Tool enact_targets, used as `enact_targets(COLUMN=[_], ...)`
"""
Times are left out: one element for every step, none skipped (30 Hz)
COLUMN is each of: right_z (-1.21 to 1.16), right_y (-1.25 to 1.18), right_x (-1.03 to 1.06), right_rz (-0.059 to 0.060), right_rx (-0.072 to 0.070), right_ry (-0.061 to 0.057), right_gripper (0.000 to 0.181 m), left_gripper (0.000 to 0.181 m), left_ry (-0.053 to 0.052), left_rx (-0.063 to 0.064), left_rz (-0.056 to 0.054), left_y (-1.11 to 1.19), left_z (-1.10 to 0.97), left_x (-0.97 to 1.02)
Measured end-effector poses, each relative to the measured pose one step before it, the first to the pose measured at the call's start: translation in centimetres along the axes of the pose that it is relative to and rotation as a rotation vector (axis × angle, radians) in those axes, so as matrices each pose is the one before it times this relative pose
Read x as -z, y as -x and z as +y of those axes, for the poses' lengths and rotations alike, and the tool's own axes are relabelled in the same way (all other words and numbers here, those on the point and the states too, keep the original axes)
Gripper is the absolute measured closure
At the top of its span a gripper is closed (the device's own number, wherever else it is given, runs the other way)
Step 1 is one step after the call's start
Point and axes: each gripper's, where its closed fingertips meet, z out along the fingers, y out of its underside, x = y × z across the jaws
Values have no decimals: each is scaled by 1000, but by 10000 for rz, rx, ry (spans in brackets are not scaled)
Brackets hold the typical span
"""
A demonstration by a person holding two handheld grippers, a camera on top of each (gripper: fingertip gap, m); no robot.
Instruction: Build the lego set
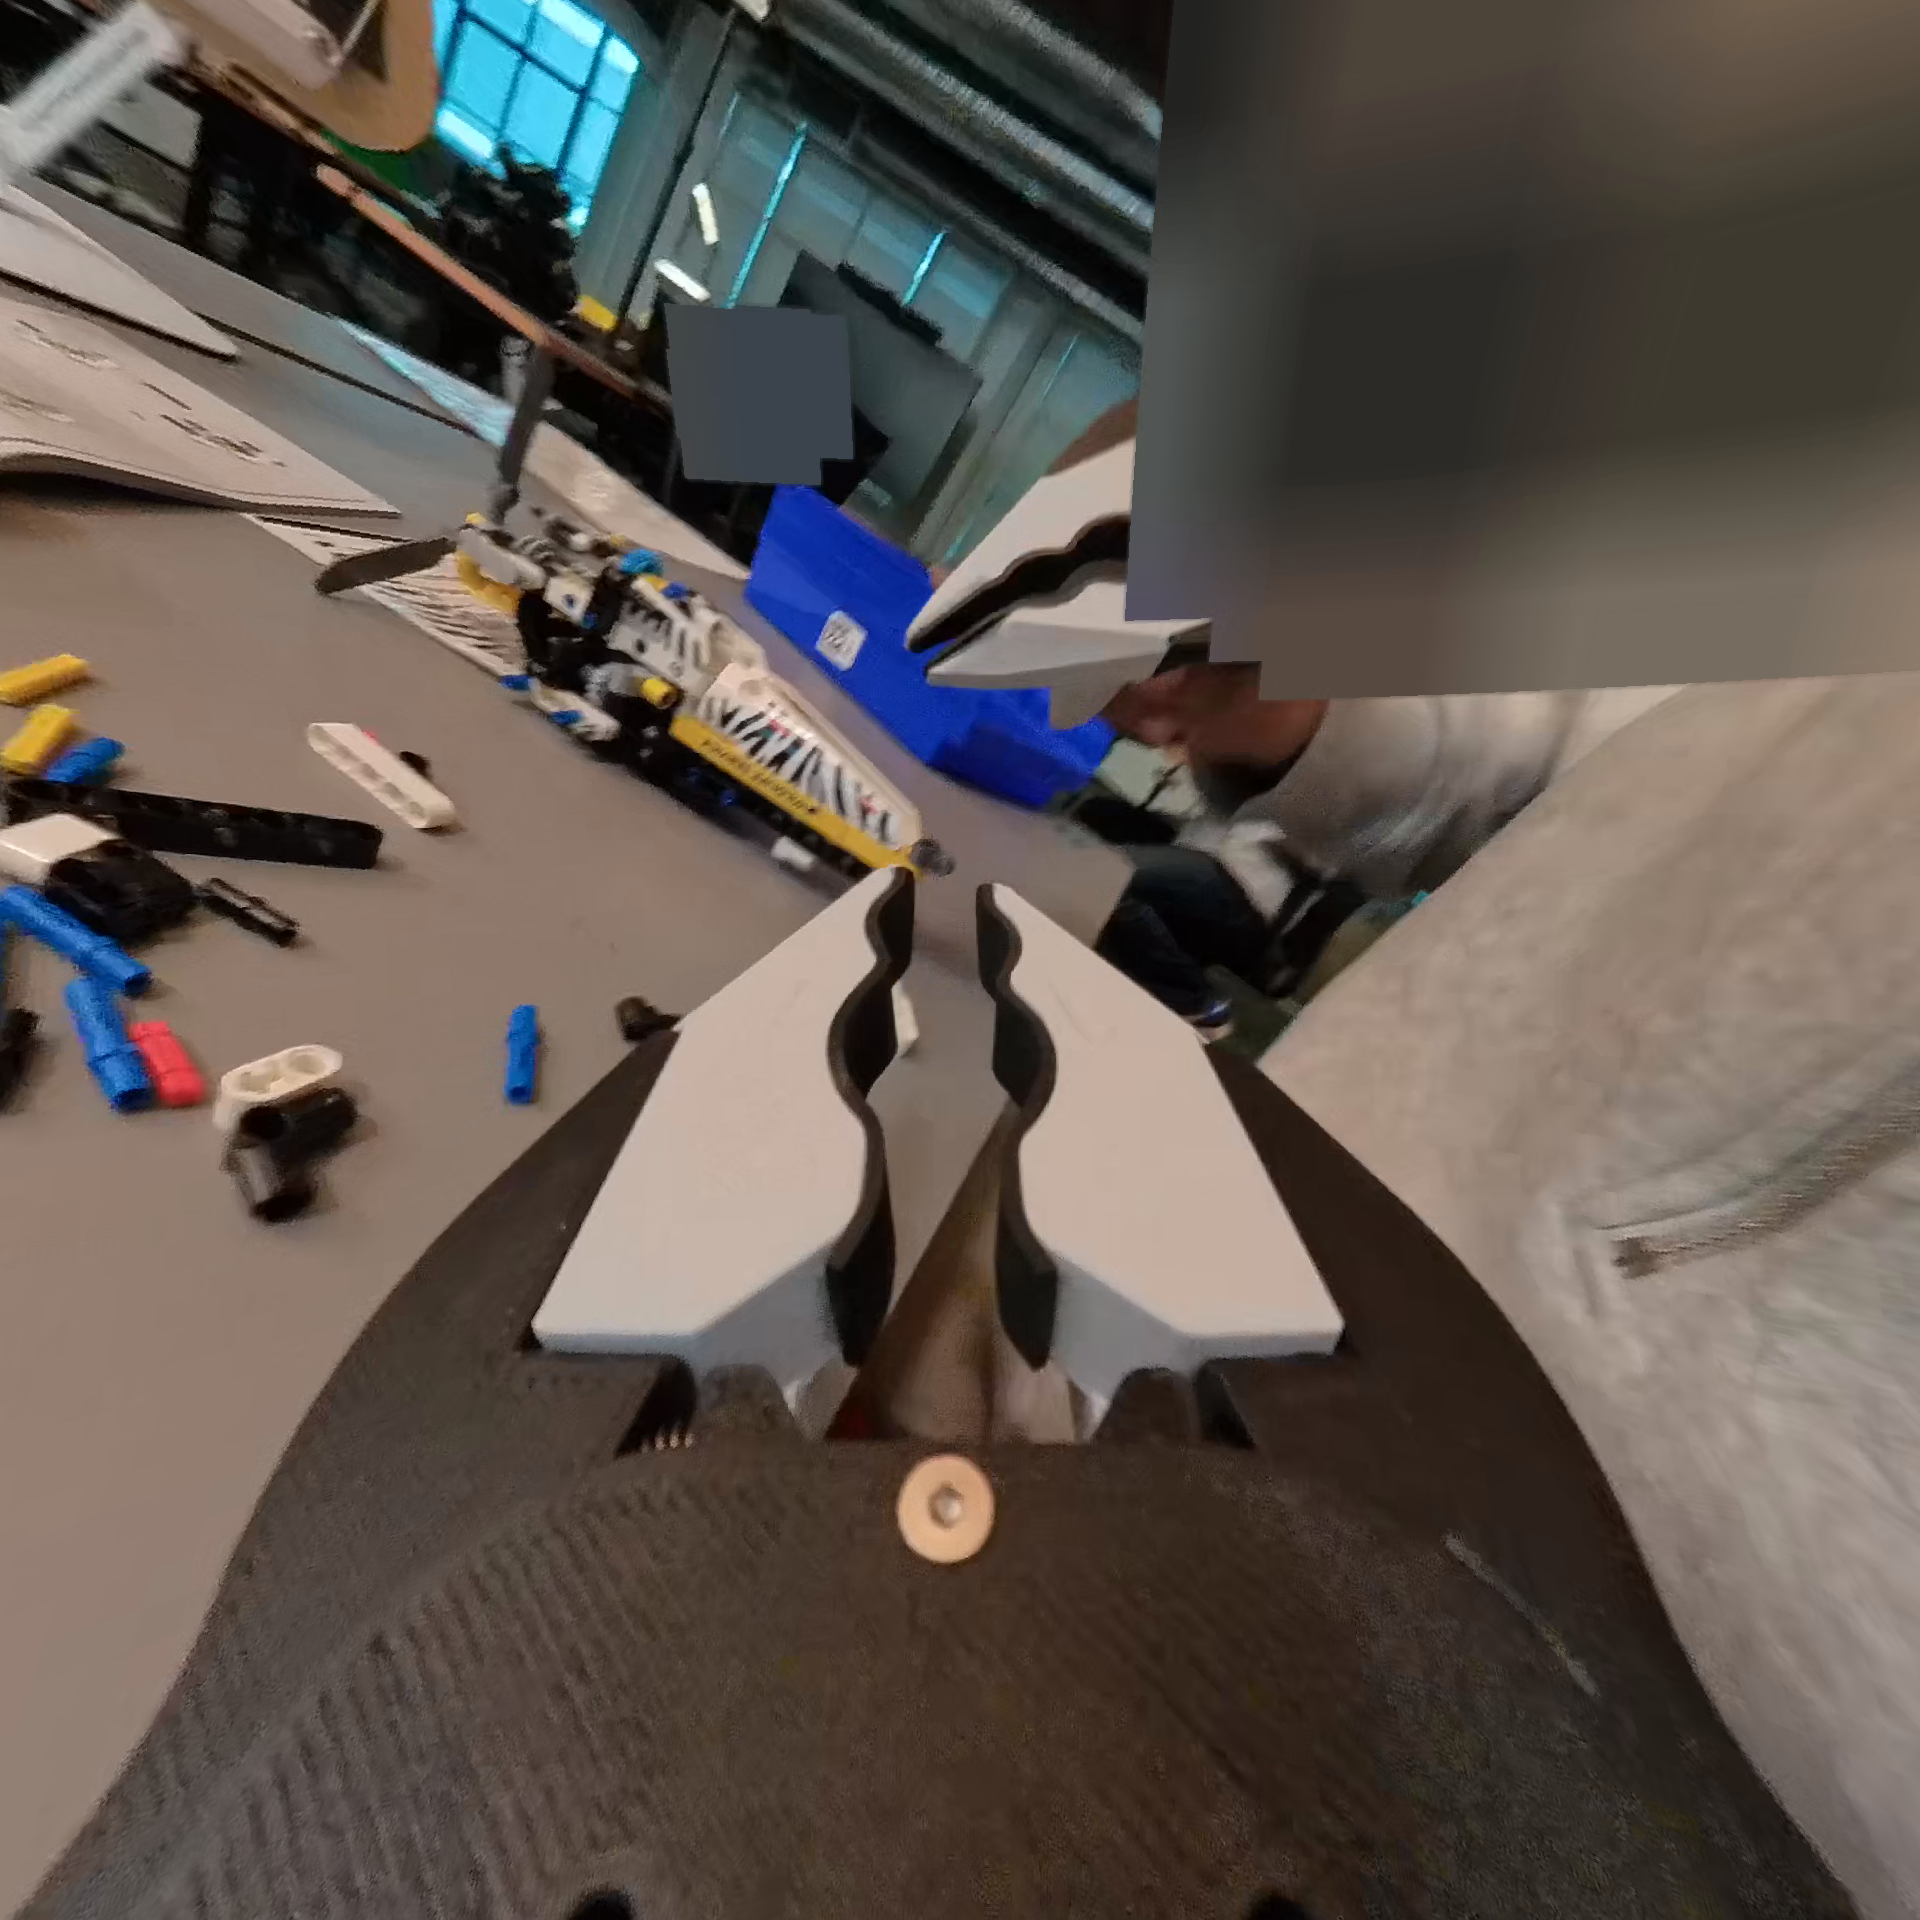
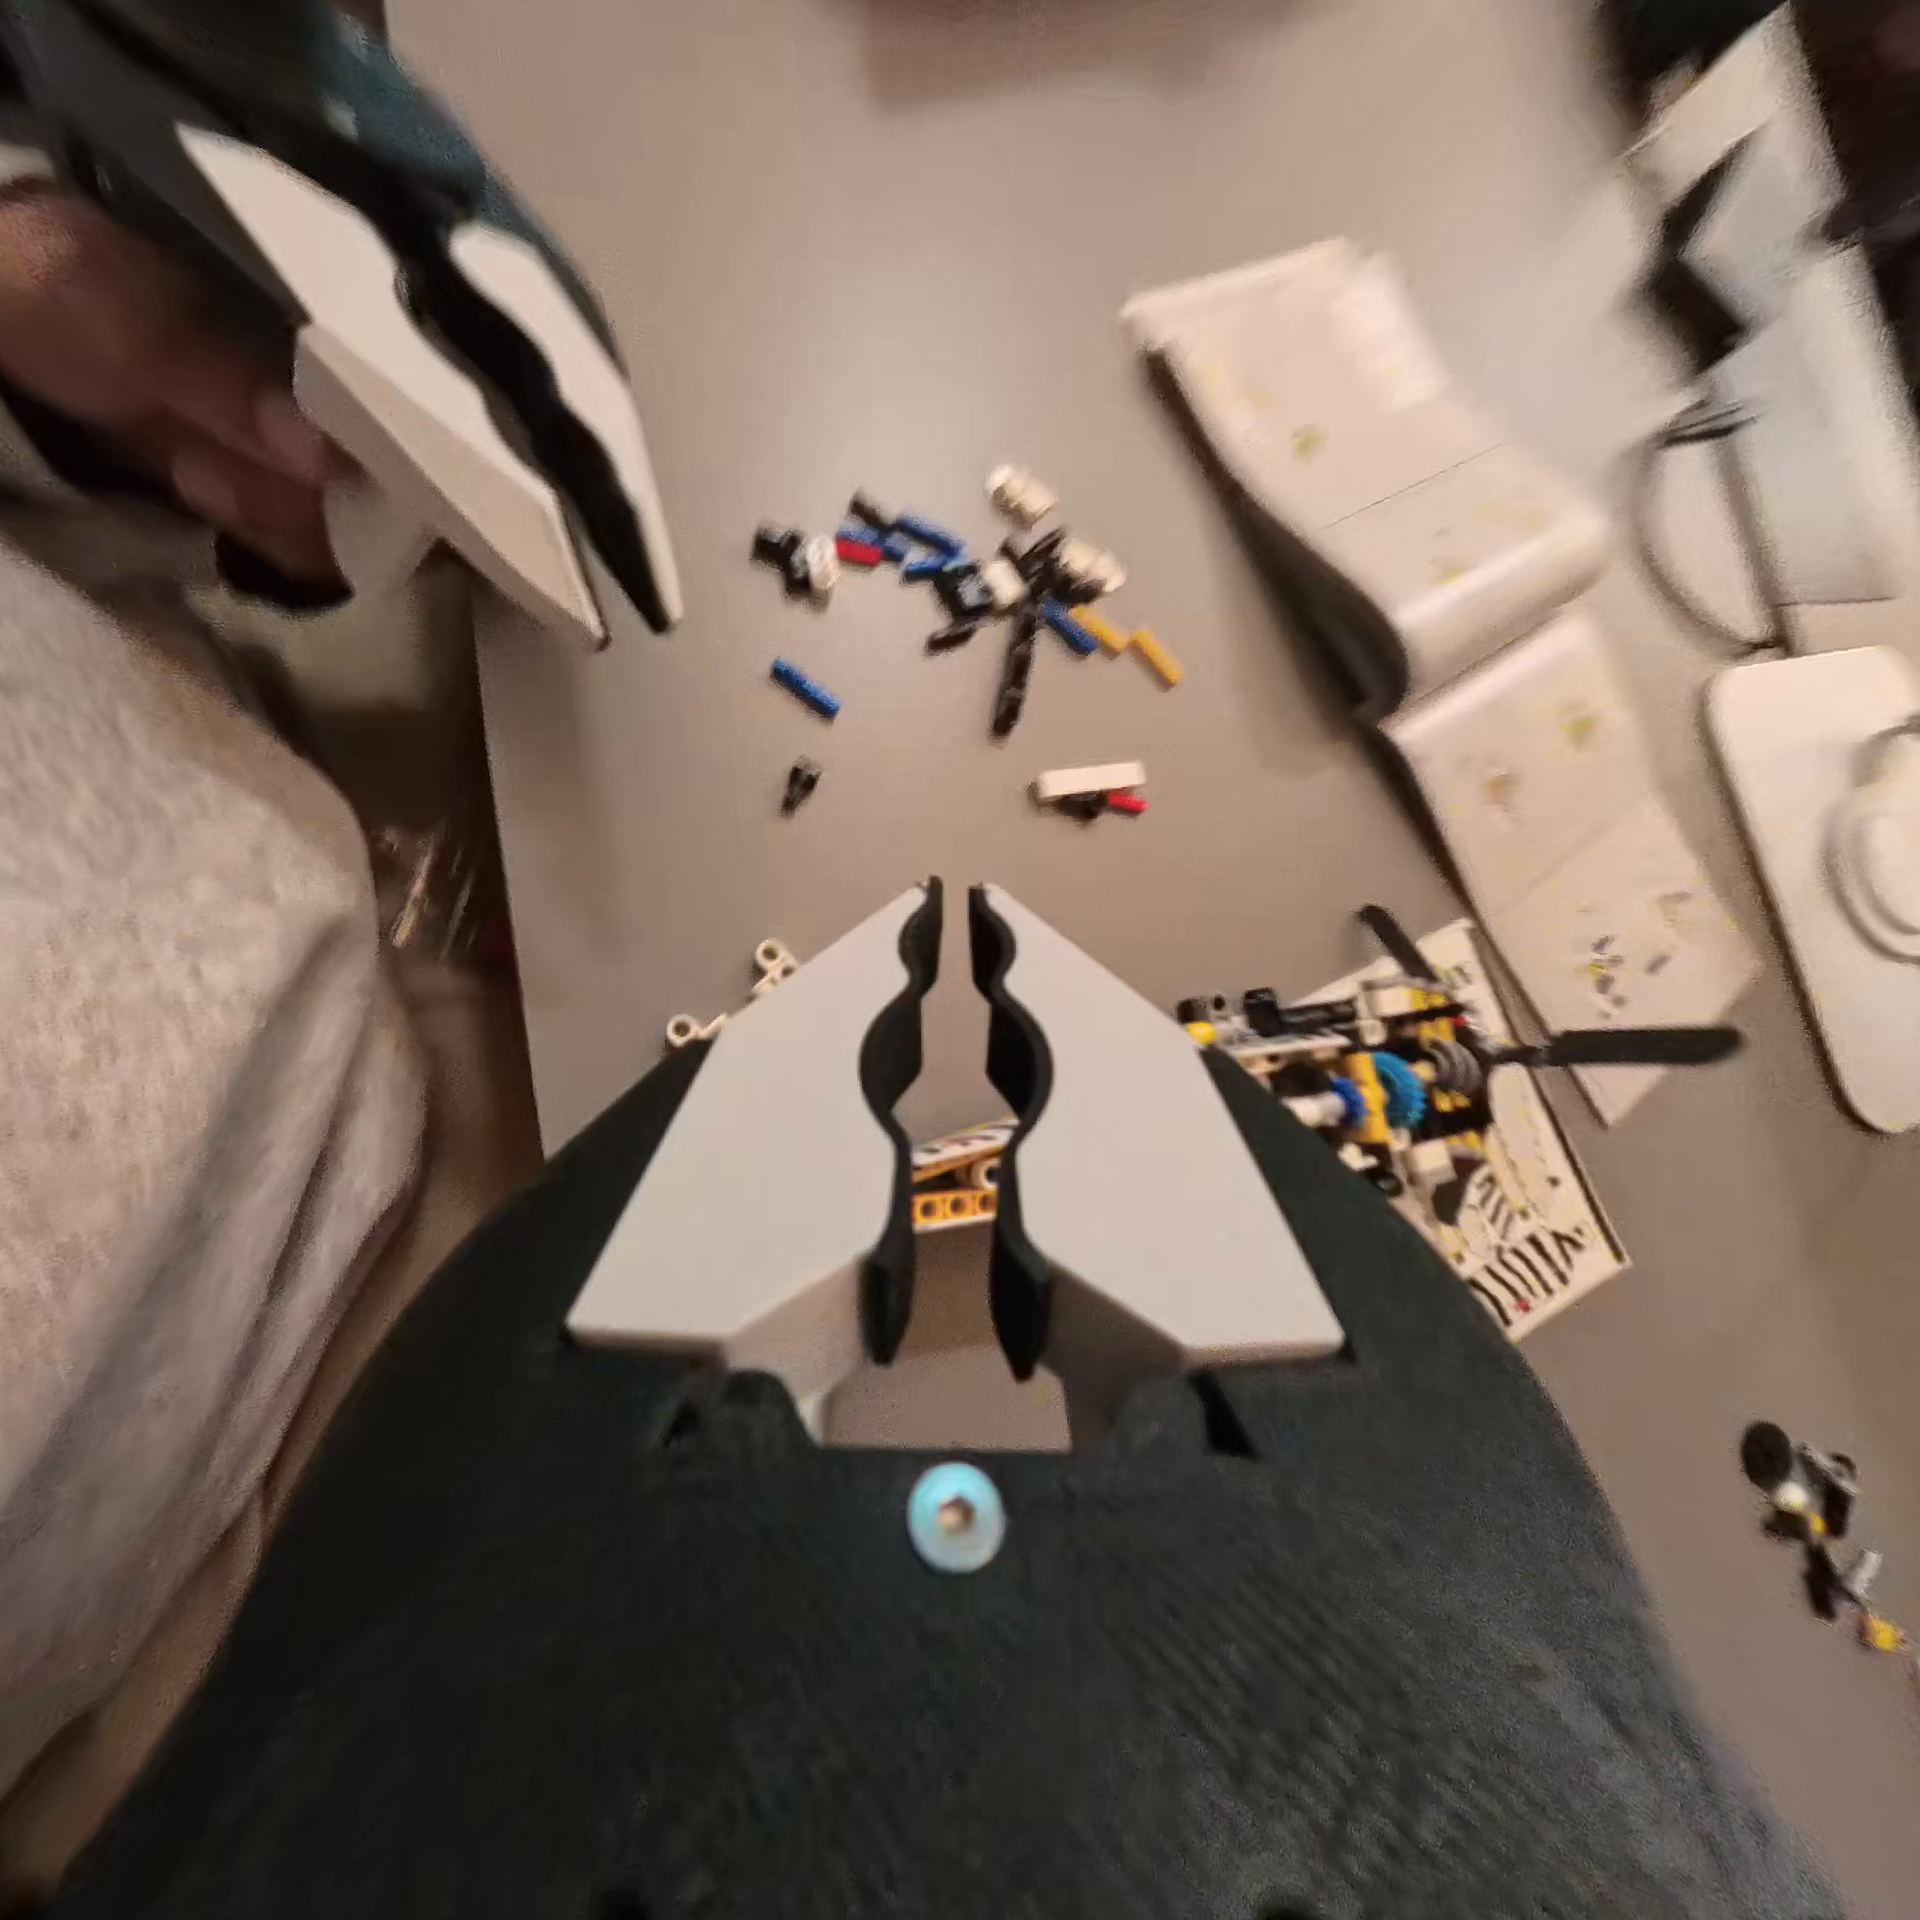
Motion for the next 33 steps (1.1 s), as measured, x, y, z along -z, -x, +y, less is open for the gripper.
enact_targets(right_z=[233, 532, 591, 457, 222, -53, -334, -454, -326, -44, 212, 361, 318, 281, 231, 276, 374, 372, 311, 265, 193, 109, 77, 58, 57, 107, 140, 158, 176, 155, 131, 124, 132], right_y=[-418, -361, -296, -179, -150, -165, -300, -543, -666, -530, -323, -181, -28, 127, 180, 185, 171, 134, 116, 117, 107, 70, 30, 3, -7, -21, -19, -24, -23, -68, -114, -119, -143], right_x=[598, 450, 416, 480, 603, 776, 967, 1014, 881, 672, 457, 304, 242, 192, 177, 126, 90, 60, 48, 27, -7, -39, -51, -82, -90, -89, -65, -31, 3, 50, 101, 126, 123], right_rz=[347, 302, 264, 203, 182, 182, 256, 368, 362, 200, 49, 2, -34, -66, -39, 0, 18, 51, 62, 36, 13, -2, -25, -47, -60, -69, -74, -77, -60, -24, 10, 26, 34], right_rx=[-297, -336, -308, -241, -162, -32, 142, 222, 146, -4, -144, -234, -255, -232, -163, -70, 6, 65, 79, 41, -21, -96, -180, -243, -282, -301, -288, -247, -192, -133, -87, -65, -63], right_ry=[-459, -259, -205, -257, -358, -442, -523, -520, -353, -135, 35, 97, 26, -42, -77, -55, 31, 43, -4, -34, -70, -123, -149, -166, -176, -157, -123, -87, -58, -51, -58, -64, -64], right_gripper=[173, 168, 165, 164, 165, 168, 177, 181, 181, 181, 181, 181, 179, 177, 177, 177, 177, 177, 177, 177, 177, 177, 178, 177, 177, 177, 176, 175, 175, 175, 175, 175, 175], left_gripper=[172, 172, 172, 172, 172, 172, 172, 172, 171, 171, 171, 171, 171, 171, 171, 171, 170, 170, 170, 170, 171, 171, 171, 171, 171, 171, 171, 171, 171, 171, 171, 171, 171], left_ry=[-270, -283, -199, -86, -27, -27, -43, -73, -90, -90, -77, -39, 6, 57, 103, 145, 155, 138, 136, 139, 133, 130, 134, 134, 127, 112, 77, 40, 28, 64, 117, 128, 107], left_rx=[384, 197, -13, -170, -207, -233, -188, -97, 45, 90, 52, -2, -78, -148, -191, -197, -183, -177, -171, -173, -169, -165, -172, -159, -116, -63, -15, 3, -1, -9, -13, -29, -38], left_rz=[348, 232, 61, -60, -106, -58, -52, -42, -39, 26, 7, -47, -86, -122, -175, -202, -143, -91, -121, -162, -185, -185, -192, -198, -175, -137, -99, -65, -74, -127, -190, -193, -172], left_y=[-344, -282, -94, 23, 33, -60, -68, -26, 23, -13, 65, 154, 190, 180, 190, 150, 5, -137, -88, -11, 61, 107, 167, 203, 210, 167, 112, 48, 67, 168, 310, 347, 330], left_z=[-438, -445, -283, -125, -66, -96, -192, -300, -362, -378, -394, -348, -284, -172, -74, 37, 90, 125, 182, 227, 260, 257, 257, 227, 173, 97, 3, -80, -85, -21, 52, 105, 98], left_x=[16, 9, -17, -73, -161, -234, -302, -327, -324, -334, -346, -370, -390, -384, -361, -331, -253, -184, -98, -33, 17, 32, 36, 13, -15, -13, -1, 29, 58, 82, 105, 140, 144])
